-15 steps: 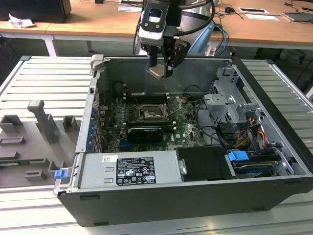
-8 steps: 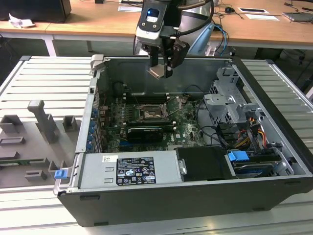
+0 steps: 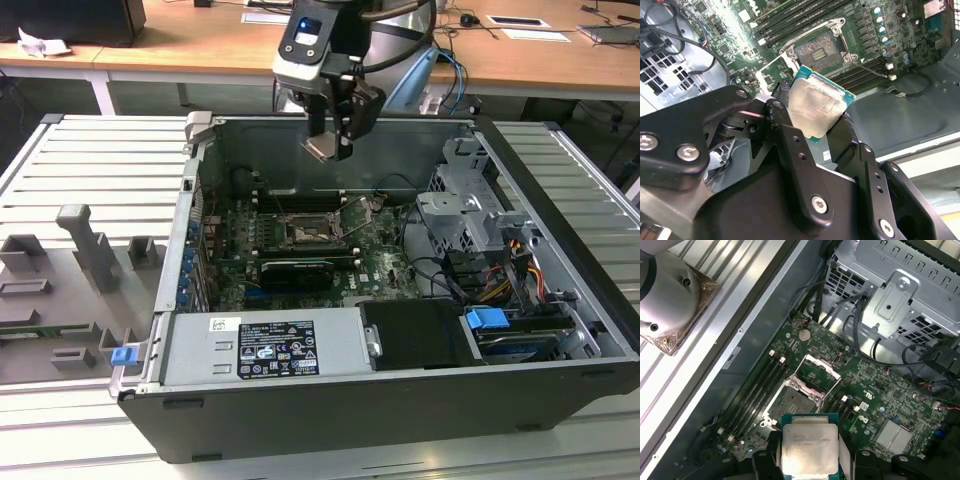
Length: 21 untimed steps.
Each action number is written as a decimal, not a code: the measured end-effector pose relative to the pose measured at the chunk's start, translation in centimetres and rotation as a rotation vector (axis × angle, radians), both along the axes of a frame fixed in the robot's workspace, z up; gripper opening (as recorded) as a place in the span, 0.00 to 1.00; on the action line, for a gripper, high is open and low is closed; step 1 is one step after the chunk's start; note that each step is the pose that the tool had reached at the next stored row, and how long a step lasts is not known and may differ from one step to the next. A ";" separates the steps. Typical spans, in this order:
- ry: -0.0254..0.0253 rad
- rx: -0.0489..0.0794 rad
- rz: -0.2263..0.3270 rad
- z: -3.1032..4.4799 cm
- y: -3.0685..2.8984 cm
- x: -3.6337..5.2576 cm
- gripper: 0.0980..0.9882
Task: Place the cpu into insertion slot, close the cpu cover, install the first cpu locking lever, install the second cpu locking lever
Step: 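Place the cpu into insertion slot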
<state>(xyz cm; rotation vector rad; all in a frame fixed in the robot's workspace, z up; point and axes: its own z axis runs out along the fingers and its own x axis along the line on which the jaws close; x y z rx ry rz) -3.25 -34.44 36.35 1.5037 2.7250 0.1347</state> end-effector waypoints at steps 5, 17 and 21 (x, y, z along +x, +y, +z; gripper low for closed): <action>0.0000 0.000 -0.041 -0.03 0.00 0.00 0.50; 0.0002 -0.004 -0.209 -0.34 0.00 0.01 0.50; 0.0002 -0.004 -0.222 -0.55 0.00 0.01 0.50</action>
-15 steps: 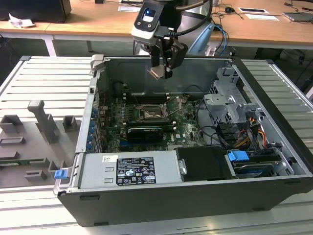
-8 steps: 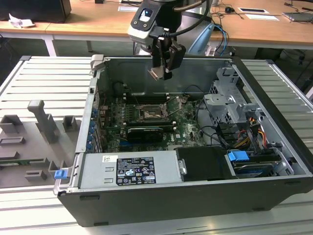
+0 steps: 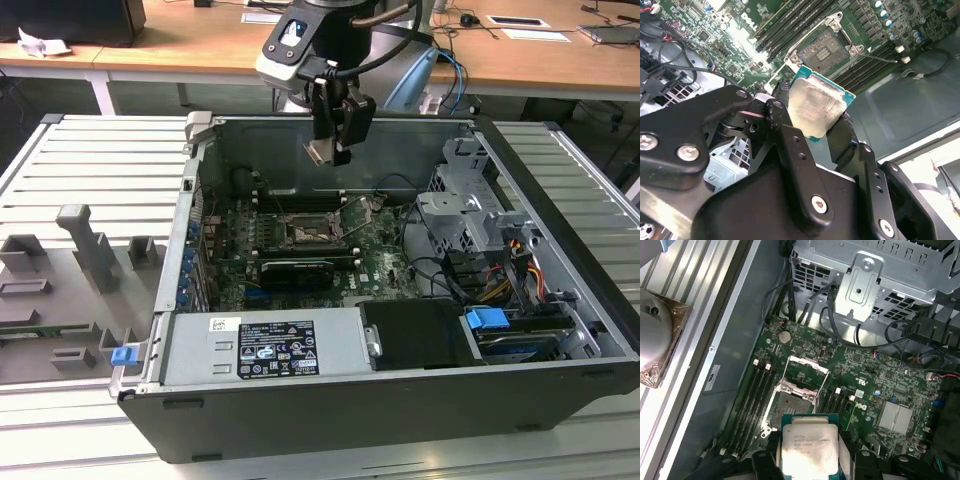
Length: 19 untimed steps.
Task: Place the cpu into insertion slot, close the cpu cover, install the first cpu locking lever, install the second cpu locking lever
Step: 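Place the cpu into insertion slot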
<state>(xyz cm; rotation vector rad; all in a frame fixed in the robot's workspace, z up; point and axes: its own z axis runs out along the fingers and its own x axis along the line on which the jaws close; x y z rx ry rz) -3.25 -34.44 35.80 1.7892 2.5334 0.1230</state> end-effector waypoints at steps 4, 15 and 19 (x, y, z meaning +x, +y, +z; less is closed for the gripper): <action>0.0000 0.000 -0.001 -0.32 0.00 0.00 0.50; 0.0000 0.000 -0.002 -0.83 0.00 0.00 0.50; 0.0000 0.000 -0.003 -1.01 0.00 0.00 0.50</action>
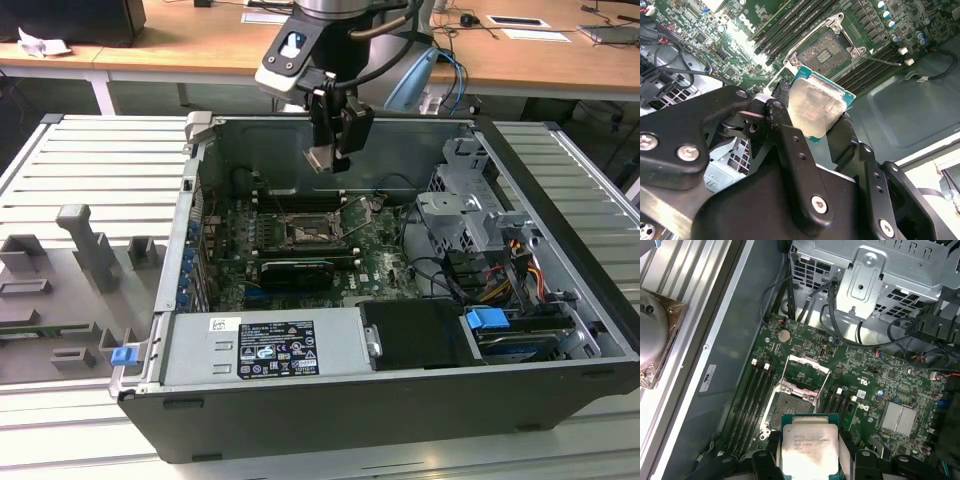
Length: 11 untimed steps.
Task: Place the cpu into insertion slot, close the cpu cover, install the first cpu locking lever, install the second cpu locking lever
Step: 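Place the cpu into insertion slot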
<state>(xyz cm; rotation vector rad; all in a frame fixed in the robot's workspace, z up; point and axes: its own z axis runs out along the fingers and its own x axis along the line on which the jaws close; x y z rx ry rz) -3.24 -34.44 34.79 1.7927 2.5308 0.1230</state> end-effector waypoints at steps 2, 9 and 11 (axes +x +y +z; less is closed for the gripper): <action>0.0000 0.000 -0.001 -0.10 0.00 0.00 0.50; 0.0001 0.000 -0.004 -0.33 0.00 0.00 0.50; -0.0001 0.000 -0.006 -0.42 0.00 0.00 0.50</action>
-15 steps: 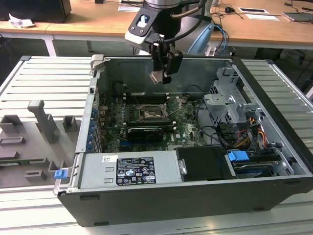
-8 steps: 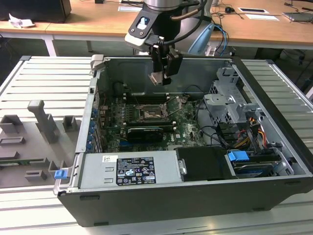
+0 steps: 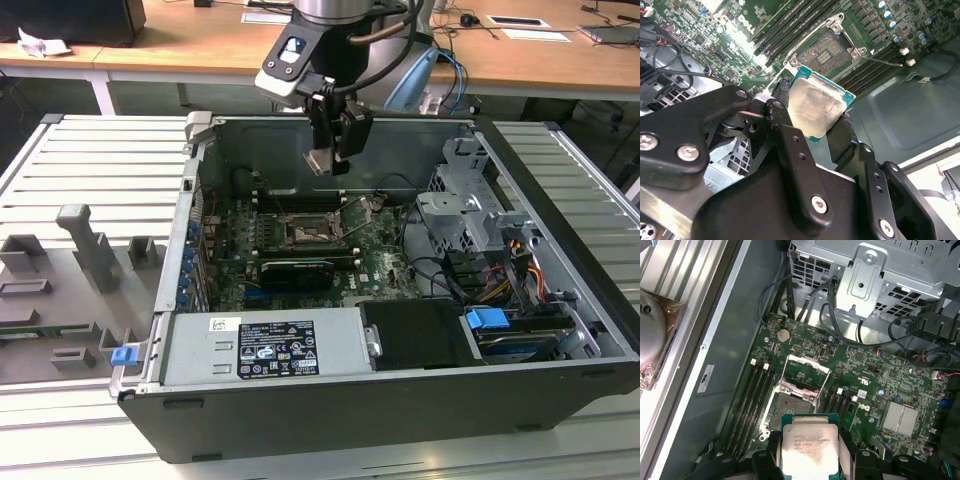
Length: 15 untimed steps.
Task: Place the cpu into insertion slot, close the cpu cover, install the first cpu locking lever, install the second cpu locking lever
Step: 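Place the cpu into insertion slot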
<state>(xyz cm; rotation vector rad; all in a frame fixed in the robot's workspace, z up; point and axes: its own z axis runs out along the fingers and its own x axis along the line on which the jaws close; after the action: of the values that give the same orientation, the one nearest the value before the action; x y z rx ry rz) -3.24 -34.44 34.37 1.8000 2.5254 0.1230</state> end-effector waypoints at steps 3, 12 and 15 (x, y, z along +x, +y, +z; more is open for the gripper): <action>0.0001 0.000 -0.001 -0.16 0.00 0.00 0.50; 0.0009 -0.003 -0.042 -1.41 0.01 0.00 0.50; 0.0011 -0.003 -0.102 -1.97 0.01 0.00 0.50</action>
<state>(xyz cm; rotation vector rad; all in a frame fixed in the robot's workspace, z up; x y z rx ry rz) -3.25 -34.43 32.40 1.9234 2.4269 0.1148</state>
